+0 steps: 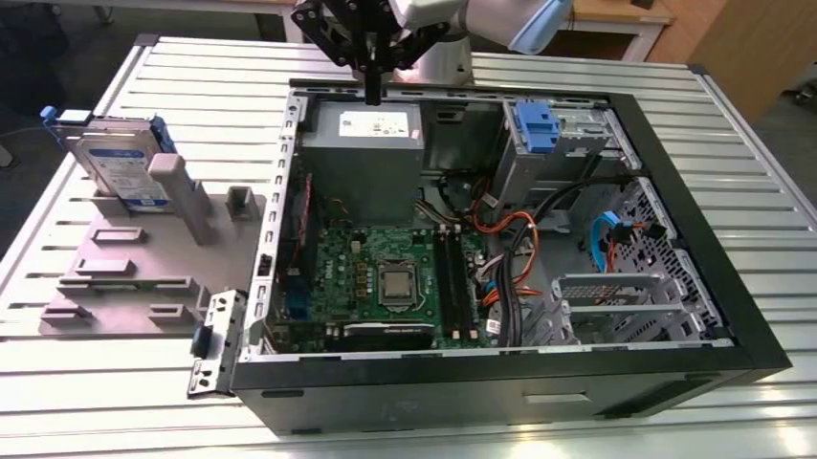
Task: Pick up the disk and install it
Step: 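Reach for the disk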
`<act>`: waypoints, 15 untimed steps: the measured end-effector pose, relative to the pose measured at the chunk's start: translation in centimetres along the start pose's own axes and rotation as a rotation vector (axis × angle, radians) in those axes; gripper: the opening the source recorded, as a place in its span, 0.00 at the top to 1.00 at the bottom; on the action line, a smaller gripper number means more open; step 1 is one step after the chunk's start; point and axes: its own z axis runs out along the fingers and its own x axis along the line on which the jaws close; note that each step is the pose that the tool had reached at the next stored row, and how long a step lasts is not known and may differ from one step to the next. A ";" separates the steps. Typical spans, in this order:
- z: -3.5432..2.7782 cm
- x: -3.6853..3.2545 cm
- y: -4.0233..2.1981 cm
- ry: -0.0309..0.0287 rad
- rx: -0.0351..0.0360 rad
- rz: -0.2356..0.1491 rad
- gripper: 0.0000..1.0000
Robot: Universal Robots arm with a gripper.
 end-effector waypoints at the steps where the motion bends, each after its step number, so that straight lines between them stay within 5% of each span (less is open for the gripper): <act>1: 0.00 0.08 -0.01 0.0000 0.0000 0.000 0.89; 15: -0.01 0.66 -0.05 0.0000 0.0000 0.000 0.89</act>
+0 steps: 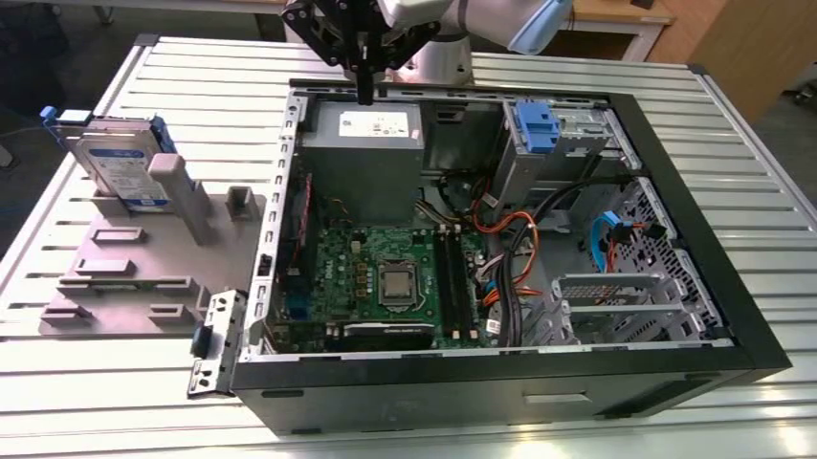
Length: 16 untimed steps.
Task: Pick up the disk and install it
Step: 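Reach for the disk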
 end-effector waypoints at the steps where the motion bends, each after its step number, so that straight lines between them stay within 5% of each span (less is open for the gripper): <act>1: 0.00 0.04 0.00 0.0000 0.0000 0.000 0.89; 16: -0.03 1.66 -0.13 -0.0015 -0.0002 0.000 0.89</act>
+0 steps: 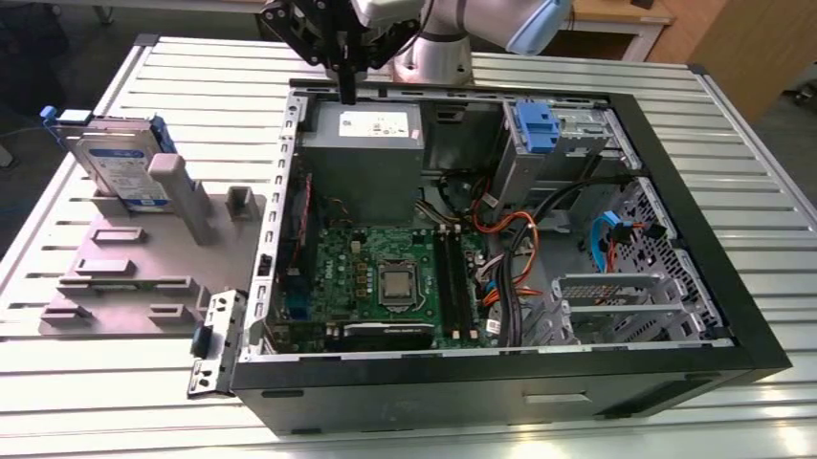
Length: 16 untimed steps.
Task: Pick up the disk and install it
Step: 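Reach for the disk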
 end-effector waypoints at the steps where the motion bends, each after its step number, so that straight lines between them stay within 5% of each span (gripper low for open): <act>1: -0.01 0.13 -0.01 -0.0001 0.0000 0.000 0.89; 16: -0.05 2.38 -0.18 -0.0038 -0.0002 0.000 0.89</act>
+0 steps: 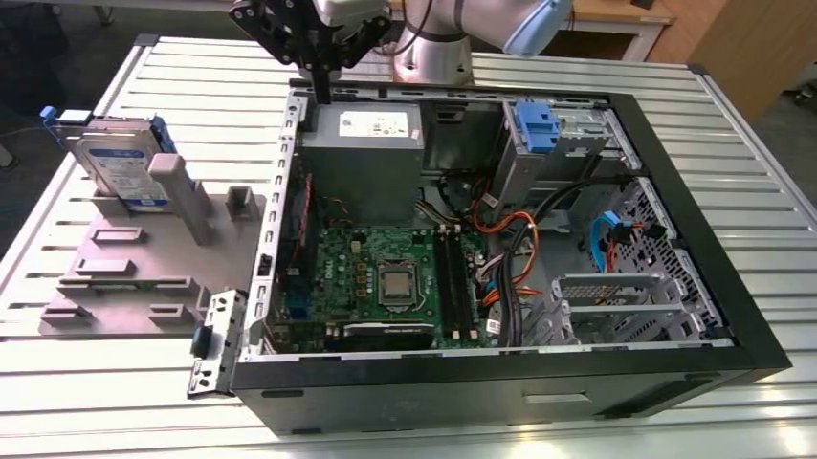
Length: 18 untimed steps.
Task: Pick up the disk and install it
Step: 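Reach for the disk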
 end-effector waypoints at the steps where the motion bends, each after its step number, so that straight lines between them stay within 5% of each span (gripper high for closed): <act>1: 0.00 0.16 -0.01 -0.0002 0.0000 0.000 0.89; 18: -0.04 2.56 -0.19 -0.0019 -0.0002 0.000 0.89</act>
